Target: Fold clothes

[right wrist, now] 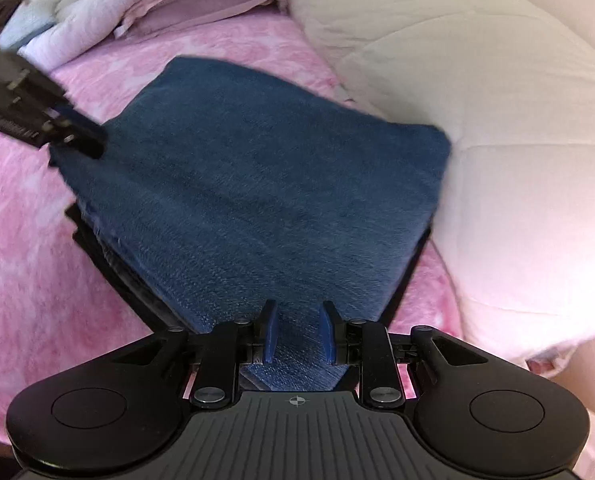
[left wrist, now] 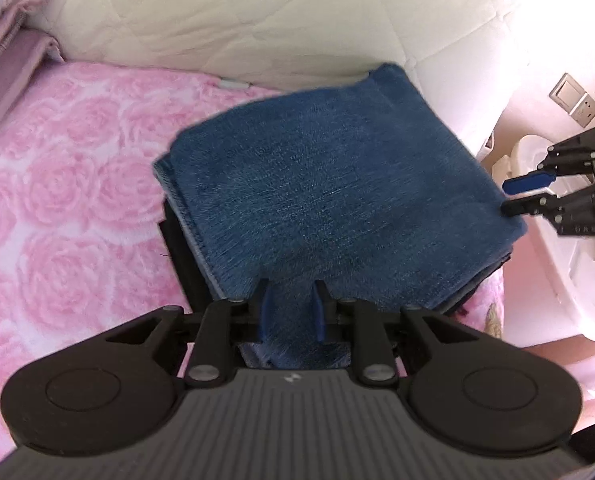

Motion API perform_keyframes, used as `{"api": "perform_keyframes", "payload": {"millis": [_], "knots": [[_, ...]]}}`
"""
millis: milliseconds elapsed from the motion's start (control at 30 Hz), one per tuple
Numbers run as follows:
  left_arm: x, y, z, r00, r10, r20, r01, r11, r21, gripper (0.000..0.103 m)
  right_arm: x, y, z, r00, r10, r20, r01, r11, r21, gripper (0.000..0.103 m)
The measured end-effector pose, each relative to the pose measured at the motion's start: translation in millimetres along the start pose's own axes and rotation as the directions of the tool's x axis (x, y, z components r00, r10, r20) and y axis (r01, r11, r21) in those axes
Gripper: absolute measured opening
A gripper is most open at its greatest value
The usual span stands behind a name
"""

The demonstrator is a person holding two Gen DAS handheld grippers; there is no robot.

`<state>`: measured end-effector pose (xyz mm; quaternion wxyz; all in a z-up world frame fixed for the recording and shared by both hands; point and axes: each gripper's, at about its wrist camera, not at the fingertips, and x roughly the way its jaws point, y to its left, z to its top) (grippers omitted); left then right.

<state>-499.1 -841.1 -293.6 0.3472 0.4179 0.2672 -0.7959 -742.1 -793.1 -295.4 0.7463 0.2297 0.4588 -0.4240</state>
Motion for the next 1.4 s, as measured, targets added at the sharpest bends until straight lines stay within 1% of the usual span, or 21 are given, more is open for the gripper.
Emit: {"api": "perform_keyframes", "payload": {"millis": [100,200,233,300,333,367,533,600,700,733,767,800,833,867,900,933,1000,1100,1167,1267,1400], "knots": [[-18.3,-3.3,-11.0,1.0,-0.006,0.01,0.006,1.0,0.01,0.018,-3.0,2.2,-4.7,1.0,0.001,-0.004,-0.001,0.999,0.033,0.025],[-7.6,-6.4,-19.4,1.0,0.002,-0.009,-0.002,1.0,0.016,0.019,-6.0,4.5,-9.4,1.0,0.003,-0.007,-0.002,0.998,0.067,0.025],[-2.9,-7.6,-20.9,1.0,0.011,-0.012,-0.01,1.0,0.026,0.021,-7.0,5.3,-11.0,1.0,0.003,-0.008,-0.003,0.997,0.078,0.025],[2.7,-9.6,-21.8,0.999,0.031,-0.014,-0.031,0.999,0.045,0.03,2.1,10.9,-14.5,1.0,-0.002,-0.021,0.003,0.999,0.046,0.025],[2.8,-9.5,-21.0,0.999,0.039,-0.014,-0.038,0.998,0.045,0.031,6.7,13.7,-16.2,1.0,-0.005,-0.027,0.005,1.0,0.031,0.025],[1.1,-9.4,-19.9,0.999,0.043,-0.016,-0.043,0.998,0.039,0.031,11.2,16.5,-18.0,0.999,-0.007,-0.033,0.008,1.0,0.015,0.025],[-10.7,-17.8,-24.0,0.996,0.087,-0.021,-0.088,0.996,-0.002,0.029,-10.0,13.8,-20.7,1.0,0.003,-0.01,-0.002,0.998,0.056,0.025],[-13.6,-21.9,-27.4,0.994,0.106,-0.025,-0.106,0.994,-0.018,0.029,-5.2,12.1,-27.0,1.0,-0.004,-0.031,0.006,0.997,0.08,0.025],[-26.9,-24.3,-27.9,0.991,0.132,-0.02,-0.133,0.988,-0.075,0.028,-4.5,10.6,-32.9,0.999,-0.011,-0.047,0.016,0.993,0.119,0.025],[-34.3,-24.6,-29.6,0.99,0.142,-0.015,-0.143,0.985,-0.095,0.028,-9.2,10.9,-33.5,0.999,-0.01,-0.038,0.015,0.991,0.13,0.026],[-41.2,-25.0,-32.1,0.988,0.152,-0.017,-0.153,0.981,-0.117,0.029,-14.0,11.1,-34.0,1.0,-0.009,-0.028,0.013,0.99,0.141,0.027],[-47.9,-25.6,-35.2,0.986,0.163,-0.023,-0.165,0.977,-0.138,0.03,-18.7,12.0,-35.2,1.0,-0.015,-0.026,0.019,0.988,0.153,0.035],[-54.6,-26.9,-38.8,0.984,0.173,-0.027,-0.175,0.972,-0.158,0.031,-22.4,13.1,-37.7,0.999,-0.019,-0.029,0.023,0.985,0.169,0.047],[-60.9,-29.5,-42.2,0.983,0.181,-0.027,-0.183,0.967,-0.176,0.035,-26.1,14.2,-40.2,0.999,-0.023,-0.031,0.028,0.983,0.184,0.053],[-66.6,-33.1,-45.9,0.981,0.19,-0.026,-0.191,0.963,-0.191,0.043,-31.2,15.2,-43.2,0.999,-0.026,-0.032,0.032,0.978,0.205,0.062],[-72.2,-37.0,-50.2,0.98,0.199,-0.025,-0.2,0.958,-0.204,0.048,-36.2,16.3,-46.2,0.999,-0.03,-0.033,0.037,0.974,0.225,0.067],[-81.0,-45.7,-59.7,0.977,0.209,-0.03,-0.211,0.951,-0.225,0.068,-47.0,18.5,-51.6,0.999,-0.039,-0.036,0.047,0.96,0.277,0.072],[-88.2,-61.1,-75.4,0.979,0.201,-0.043,-0.206,0.944,-0.257,0.083,-65.8,25.8,-62.0,0.999,-0.041,-0.028,0.049,0.93,0.365,0.078],[-93.0,-72.9,-88.6,0.979,0.199,-0.049,-0.204,0.941,-0.269,0.089,-78.1,33.0,-69.4,0.998,-0.049,-0.027,0.056,0.911,0.409,0.08],[-106.7,-89.8,-110.3,0.979,0.198,-0.045,-0.202,0.941,-0.27,0.091,-98.6,45.8,-81.1,0.998,-0.057,-0.023,0.061,0.884,0.464,0.081],[-132.6,-109.2,-140.6,0.977,0.212,-0.03,-0.211,0.935,-0.286,0.091,-130.9,70.7,-91.8,0.997,-0.083,0.0,0.072,0.875,0.479,0.082]]}}
